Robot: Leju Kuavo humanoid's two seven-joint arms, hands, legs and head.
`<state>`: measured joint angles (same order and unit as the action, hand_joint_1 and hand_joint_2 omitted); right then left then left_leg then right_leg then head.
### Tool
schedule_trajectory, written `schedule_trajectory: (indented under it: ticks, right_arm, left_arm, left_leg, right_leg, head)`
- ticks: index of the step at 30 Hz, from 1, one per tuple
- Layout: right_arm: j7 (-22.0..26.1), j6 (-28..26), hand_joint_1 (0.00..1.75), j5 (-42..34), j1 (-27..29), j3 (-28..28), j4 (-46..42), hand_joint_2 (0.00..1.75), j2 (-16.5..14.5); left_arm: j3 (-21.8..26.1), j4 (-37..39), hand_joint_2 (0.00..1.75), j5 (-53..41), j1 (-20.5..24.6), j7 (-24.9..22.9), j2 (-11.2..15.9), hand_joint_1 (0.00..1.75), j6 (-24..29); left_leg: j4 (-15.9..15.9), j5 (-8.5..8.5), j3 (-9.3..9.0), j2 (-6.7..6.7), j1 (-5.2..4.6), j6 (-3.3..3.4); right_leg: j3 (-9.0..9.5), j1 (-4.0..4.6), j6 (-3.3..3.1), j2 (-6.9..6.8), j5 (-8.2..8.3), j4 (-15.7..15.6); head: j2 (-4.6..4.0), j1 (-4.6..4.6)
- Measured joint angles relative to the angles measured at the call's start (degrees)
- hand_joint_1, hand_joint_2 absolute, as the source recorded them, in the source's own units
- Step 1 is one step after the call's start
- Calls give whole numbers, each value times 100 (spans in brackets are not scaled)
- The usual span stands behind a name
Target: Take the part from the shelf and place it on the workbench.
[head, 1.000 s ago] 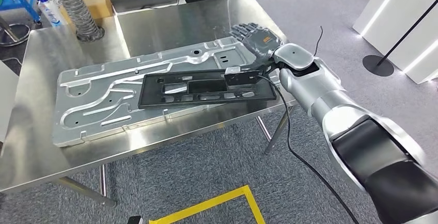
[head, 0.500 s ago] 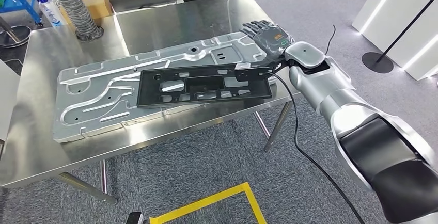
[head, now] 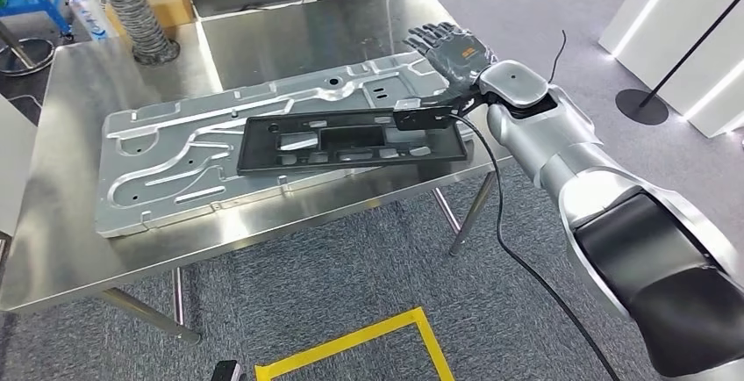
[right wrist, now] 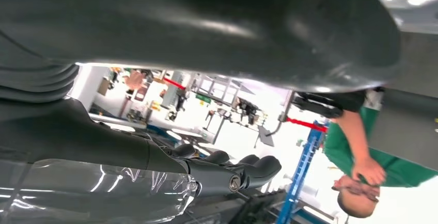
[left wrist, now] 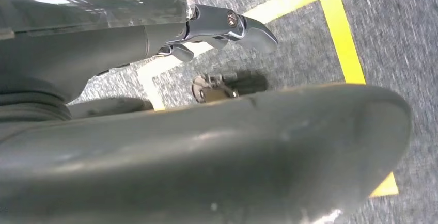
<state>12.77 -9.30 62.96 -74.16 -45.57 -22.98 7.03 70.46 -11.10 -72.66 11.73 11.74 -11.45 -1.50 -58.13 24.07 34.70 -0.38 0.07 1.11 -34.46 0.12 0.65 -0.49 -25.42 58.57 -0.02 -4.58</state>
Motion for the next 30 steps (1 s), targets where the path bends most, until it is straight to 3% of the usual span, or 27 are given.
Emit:
schedule_trajectory:
  ticks: [2, 4, 5, 6, 7, 8, 10, 12, 14, 15, 17, 19, 21, 22, 23, 24, 26, 28, 30]
  right_arm:
    - [-7, 5, 0, 8, -49, 0, 4, 0, -10]
    - [-7, -2, 0, 15, -64, -1, 11, 0, -17]
    - [-7, -5, 0, 19, -50, -1, 16, 0, -21]
    - [-7, -8, 0, 22, -32, -2, 20, 0, -25]
    - [-7, -9, 0, 25, -20, -2, 22, 0, -29]
    - [-8, -12, 0, 27, -20, -2, 22, 0, -33]
    - [-11, -23, 0, 28, -41, -2, 22, 0, -37]
    - [-25, -38, 0, 30, -54, -2, 23, 0, -38]
    - [-39, -50, 0, 42, -56, -2, 23, 0, -66]
    - [-45, -55, 0, 52, -57, -2, 21, 0, -85]
    - [-57, -66, 0, 70, -63, -2, 20, 0, -120]
    - [-70, -71, 0, 82, -52, -2, 23, 0, -130]
    - [-77, -71, 0, 88, -20, -2, 31, 0, -138]
    - [-77, -71, 0, 91, -6, -2, 33, 0, -145]
    - [-78, -71, 0, 92, 3, -2, 34, 0, -152]
    - [-79, -71, 0, 93, 5, -2, 34, 0, -158]
    - [-84, -70, 0, 94, -6, -1, 36, 0, -167]
    - [-89, -67, 0, 96, -12, 0, 40, 0, -187]
    - [-90, -64, 0, 97, -13, 0, 42, 0, -222]
  left_arm:
    - [2, 0, 0, 1, 6, 8, -1, 0, 1]
    - [3, 0, 0, 1, 8, 10, -2, 0, 1]
    - [3, 0, 0, 1, 2, 10, -2, 0, 1]
    - [4, 0, 0, 1, -3, 10, -2, 0, 1]
    - [4, 0, 0, 1, -6, 10, -2, 0, 1]
    - [5, 0, 0, 1, -6, 10, -3, 0, 1]
    - [5, 0, 0, 0, 3, 10, -5, 0, 2]
    - [5, 0, 0, 1, 11, 7, -10, 0, 4]
    - [5, 0, 0, 1, 3, -1, -15, 0, 11]
    - [5, 0, 0, 1, -5, -4, -16, 0, 17]
    - [7, 0, 0, 1, -7, -6, -15, 0, 27]
    - [7, 0, 0, 2, 0, -7, -15, 0, 33]
    - [7, 0, 0, 4, -3, -7, -15, 0, 34]
    - [7, 0, 0, 5, -8, -7, -15, 0, 34]
    - [7, 0, 0, 7, -11, -7, -15, 0, 36]
    - [7, 0, 0, 7, -11, -7, -13, 0, 38]
    - [8, 0, 0, 9, -5, -8, -9, 0, 44]
    - [10, 0, 0, 13, -6, -9, -5, 0, 50]
    - [15, 0, 0, 15, -10, -9, -3, 0, 64]
  left_leg:
    - [34, -37, 1, -47, 20, 56]
    - [34, -48, 15, -110, 18, 72]
    - [31, -50, 18, -148, 18, 74]
    - [24, -51, 20, -190, 18, 74]
    - [14, -51, 20, -238, 18, 72]
    - [3, -48, 19, -289, 18, 67]
    - [-16, -47, 33, -386, 19, 41]
    - [-15, -68, 77, -486, 39, -23]
    - [16, -107, 109, -595, 58, -109]
    - [9, -96, 124, -564, 56, -142]
    - [-277, 102, 261, -323, 36, -190]
    - [-1011, 481, 589, -79, 43, -222]
    - [-1576, 661, 844, -30, 56, -249]
    - [-1552, 593, 821, -13, 58, -258]
    - [-1283, 430, 677, 21, 58, -259]
    - [-862, 237, 456, 102, 56, -253]
    - [-179, 14, 101, 285, 20, -191]
    - [-15, -1, 37, 304, -14, -111]
    - [12, -37, 46, 193, -3, -43]
  right_leg:
    - [-167, -20, 57, 1, -255, 387]
    - [-518, -39, 95, 13, -611, 1155]
    - [-678, -48, 107, 17, -710, 1483]
    - [-756, -57, 111, 21, -703, 1629]
    - [-722, -66, 107, 30, -586, 1536]
    - [-580, -75, 95, 61, -384, 1223]
    - [-203, -89, 62, 275, -32, 404]
    - [-30, -80, 36, 429, 64, 10]
    - [-15, -67, -10, 347, 77, -41]
    - [1, -71, -46, 283, 99, -84]
    - [38, -83, -118, 147, 142, -172]
    - [44, -58, -153, 12, 148, -187]
    - [36, -38, -165, -127, 135, -170]
    - [34, -34, -165, -195, 126, -158]
    - [36, -33, -160, -261, 113, -144]
    - [40, -31, -148, -324, 95, -125]
    - [35, -2, -109, -424, 59, -83]
    - [30, 25, -63, -508, 47, -63]
    - [36, 11, -4, -537, 22, -46]
  head:
    - [0, 0]
    - [0, -1]
    - [0, -1]
    - [0, -1]
    - [0, -1]
    - [0, -1]
    - [0, -1]
    - [0, -1]
    - [0, -1]
    - [0, 0]
    - [0, -2]
    - [0, -3]
    - [0, -3]
    - [0, -3]
    - [0, -3]
    - [0, -3]
    - [0, -3]
    - [0, -2]
    - [0, -1]
